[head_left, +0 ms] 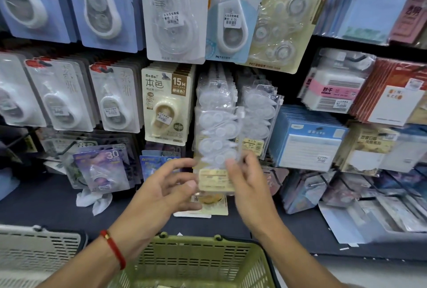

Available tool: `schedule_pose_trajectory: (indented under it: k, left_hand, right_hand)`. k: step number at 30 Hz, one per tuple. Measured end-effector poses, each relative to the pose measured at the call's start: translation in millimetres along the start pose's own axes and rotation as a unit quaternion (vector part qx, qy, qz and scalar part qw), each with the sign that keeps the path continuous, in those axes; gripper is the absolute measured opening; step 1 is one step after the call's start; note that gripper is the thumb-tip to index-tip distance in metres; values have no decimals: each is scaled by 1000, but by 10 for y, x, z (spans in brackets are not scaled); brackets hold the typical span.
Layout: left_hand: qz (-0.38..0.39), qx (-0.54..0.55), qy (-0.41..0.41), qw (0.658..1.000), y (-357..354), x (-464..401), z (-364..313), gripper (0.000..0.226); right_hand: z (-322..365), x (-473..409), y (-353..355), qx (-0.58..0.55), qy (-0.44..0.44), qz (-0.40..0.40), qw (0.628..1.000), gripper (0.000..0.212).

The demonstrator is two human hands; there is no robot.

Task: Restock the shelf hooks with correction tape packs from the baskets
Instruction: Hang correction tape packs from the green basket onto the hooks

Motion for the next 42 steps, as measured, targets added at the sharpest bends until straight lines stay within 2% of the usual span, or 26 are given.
schedule_pose_trajectory:
  k: [2, 5, 12, 14, 17, 19, 20, 23, 25, 28, 31, 33, 36, 42]
  left_hand:
    - [1, -10, -7, 1000, 6, -6, -23, 37]
    - [-14, -23, -14, 1000, 22, -2, -60, 47]
    - [-29, -39, -21, 999, 54, 5, -93, 43]
    - [-42, -58, -36, 997, 80, -13, -111, 36]
    - [-67, -174, -92, 978, 143, -60, -180, 56]
    - [-91, -264, -147, 949, 185, -88, -287, 59]
    - [-103, -321, -183, 923, 194, -112, -353, 58]
    - [-127, -458, -268, 838, 188, -212, -509, 65]
    - [-128, -502, -276, 809, 183, -300, -535, 77]
    - [-106, -541, -250, 796, 201, -409, -455, 86]
    - [-94, -568, -242, 781, 254, -443, -373, 89]
    - [-94, -573, -248, 775, 294, -451, -346, 90]
    - [-93, -573, -262, 771, 347, -457, -329, 86]
    - [-85, -578, -275, 763, 372, -457, -294, 81]
  right_hand:
    - [33, -42, 168, -23, -6, -77, 997, 22]
    - [63, -119, 413, -58, -24, -137, 989, 20]
    - [81, -187, 599, -110, -25, -137, 984, 21]
    - [73, -192, 629, -74, -26, -160, 984, 23]
    - [10, -219, 710, 116, -39, -178, 976, 28]
    - [31, -216, 725, 253, -1, -171, 952, 44]
    - [75, -217, 696, 301, 40, -162, 939, 46]
    - [77, -298, 519, 366, 121, -74, 920, 49]
    - [40, -454, 402, 419, 128, -9, 899, 57]
    - [-40, -747, 318, 501, 127, 25, 856, 64]
    - [-129, -1035, 293, 542, 112, 21, 832, 68]
    - [-180, -1208, 288, 532, 90, 24, 841, 72]
    - [-231, -1408, 300, 477, 53, 40, 876, 78]
    - [-272, -1507, 344, 443, 49, 50, 894, 74]
Point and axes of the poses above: each hand's wrist, its own x-axis away from the middle knuckle, its own y-axis out of the back of the hand, z = x × y, the point moved 5 cm from there along -x, towards the middle knuckle, and after that the axes turned 1 degree about -y, right-handed, at the moved point
